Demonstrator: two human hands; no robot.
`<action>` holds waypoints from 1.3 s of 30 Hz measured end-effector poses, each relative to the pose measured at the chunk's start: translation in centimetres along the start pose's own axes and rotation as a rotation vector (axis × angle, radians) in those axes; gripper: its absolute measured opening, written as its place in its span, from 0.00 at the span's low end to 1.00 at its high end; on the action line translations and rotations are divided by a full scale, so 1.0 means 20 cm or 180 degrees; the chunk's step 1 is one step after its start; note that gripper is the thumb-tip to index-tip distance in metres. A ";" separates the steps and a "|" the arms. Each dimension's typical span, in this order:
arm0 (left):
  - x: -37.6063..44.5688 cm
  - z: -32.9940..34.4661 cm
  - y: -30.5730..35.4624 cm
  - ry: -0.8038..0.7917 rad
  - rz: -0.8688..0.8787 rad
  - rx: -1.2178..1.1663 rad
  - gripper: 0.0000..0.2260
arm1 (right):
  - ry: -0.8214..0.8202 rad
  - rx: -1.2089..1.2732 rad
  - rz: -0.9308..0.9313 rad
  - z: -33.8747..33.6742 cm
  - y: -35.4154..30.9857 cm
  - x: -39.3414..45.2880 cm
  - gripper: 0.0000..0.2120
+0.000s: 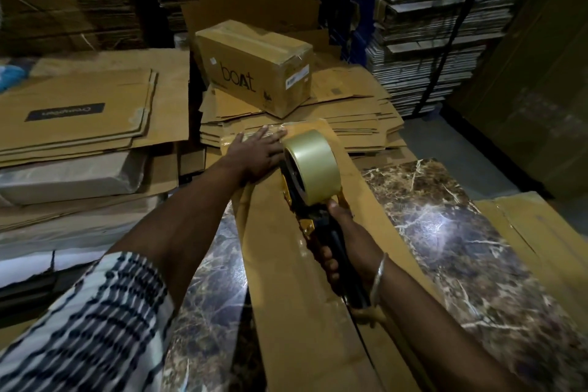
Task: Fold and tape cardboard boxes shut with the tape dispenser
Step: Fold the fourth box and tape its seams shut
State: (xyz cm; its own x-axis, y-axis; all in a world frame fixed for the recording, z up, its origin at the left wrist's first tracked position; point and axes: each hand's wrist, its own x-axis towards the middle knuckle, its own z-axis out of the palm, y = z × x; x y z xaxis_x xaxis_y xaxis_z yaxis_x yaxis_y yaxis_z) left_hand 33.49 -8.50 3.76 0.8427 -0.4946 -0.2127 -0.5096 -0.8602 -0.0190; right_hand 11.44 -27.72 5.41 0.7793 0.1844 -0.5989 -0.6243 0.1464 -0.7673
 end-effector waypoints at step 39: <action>-0.05 0.09 0.18 0.0539 -0.0197 -0.0395 0.23 | 0.0768 -0.0514 -0.0058 -0.11 0.14 -0.17 0.40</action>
State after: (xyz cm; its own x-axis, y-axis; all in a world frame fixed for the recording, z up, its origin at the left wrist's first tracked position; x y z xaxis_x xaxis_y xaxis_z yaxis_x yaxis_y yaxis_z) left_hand 30.48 -10.93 2.19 0.8941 -0.4453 -0.0474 -0.4397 -0.8931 0.0956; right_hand 7.04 -29.99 4.82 0.7927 -0.0563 -0.6071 -0.6085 -0.0127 -0.7934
